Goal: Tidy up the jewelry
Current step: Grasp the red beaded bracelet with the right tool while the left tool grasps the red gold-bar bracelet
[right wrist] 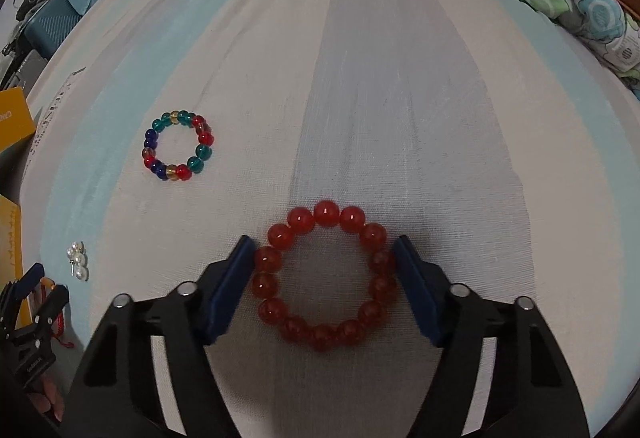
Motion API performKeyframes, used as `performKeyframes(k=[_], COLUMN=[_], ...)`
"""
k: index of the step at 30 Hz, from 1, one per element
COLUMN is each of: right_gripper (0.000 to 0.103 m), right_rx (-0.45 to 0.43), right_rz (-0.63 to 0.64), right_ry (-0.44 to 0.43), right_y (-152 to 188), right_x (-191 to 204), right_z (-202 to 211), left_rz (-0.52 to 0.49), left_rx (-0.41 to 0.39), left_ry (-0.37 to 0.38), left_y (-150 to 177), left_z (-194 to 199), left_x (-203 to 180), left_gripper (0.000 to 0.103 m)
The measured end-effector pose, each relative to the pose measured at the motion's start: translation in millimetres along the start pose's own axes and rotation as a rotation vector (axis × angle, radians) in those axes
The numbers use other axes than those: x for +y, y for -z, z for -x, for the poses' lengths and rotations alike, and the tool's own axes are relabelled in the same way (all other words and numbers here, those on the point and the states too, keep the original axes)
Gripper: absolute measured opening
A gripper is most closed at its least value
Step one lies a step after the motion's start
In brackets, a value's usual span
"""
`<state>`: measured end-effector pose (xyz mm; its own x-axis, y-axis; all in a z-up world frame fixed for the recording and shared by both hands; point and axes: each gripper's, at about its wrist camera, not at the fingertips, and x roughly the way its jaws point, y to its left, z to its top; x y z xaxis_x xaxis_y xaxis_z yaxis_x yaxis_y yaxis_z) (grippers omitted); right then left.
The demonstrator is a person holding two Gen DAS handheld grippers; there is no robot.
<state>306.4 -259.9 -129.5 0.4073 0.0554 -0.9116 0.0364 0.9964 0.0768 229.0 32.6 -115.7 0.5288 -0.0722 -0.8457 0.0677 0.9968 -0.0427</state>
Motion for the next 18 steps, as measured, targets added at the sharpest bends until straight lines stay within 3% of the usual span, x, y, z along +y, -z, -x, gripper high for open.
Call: performKeyframes(k=[5, 7, 9, 18], right_gripper=[0.041, 0.031, 0.027, 0.025], right_rx=[0.003, 0.004, 0.005, -0.004], right_rz=[-0.001, -0.003, -0.002, 0.02], right_ry=[-0.019, -0.028, -0.039, -0.072], right_y=[3.0, 3.4, 3.8, 10.7], right_x=[-1.7, -2.5, -2.4, -0.9], right_z=[-0.5, 0.6, 2.5, 11.2], left_rz=[0.008, 0.012, 0.012, 0.001], left_rx=[0.009, 0.016, 0.022, 0.028], left_ry=[0.014, 0.019, 0.024, 0.043], left_y=[0.2, 1.1, 1.7, 4.4], left_z=[3.7, 5.3, 6.5, 14.1], left_x=[3.9, 4.4, 4.3, 1.2], left_gripper=[0.046, 0.041, 0.04, 0.039])
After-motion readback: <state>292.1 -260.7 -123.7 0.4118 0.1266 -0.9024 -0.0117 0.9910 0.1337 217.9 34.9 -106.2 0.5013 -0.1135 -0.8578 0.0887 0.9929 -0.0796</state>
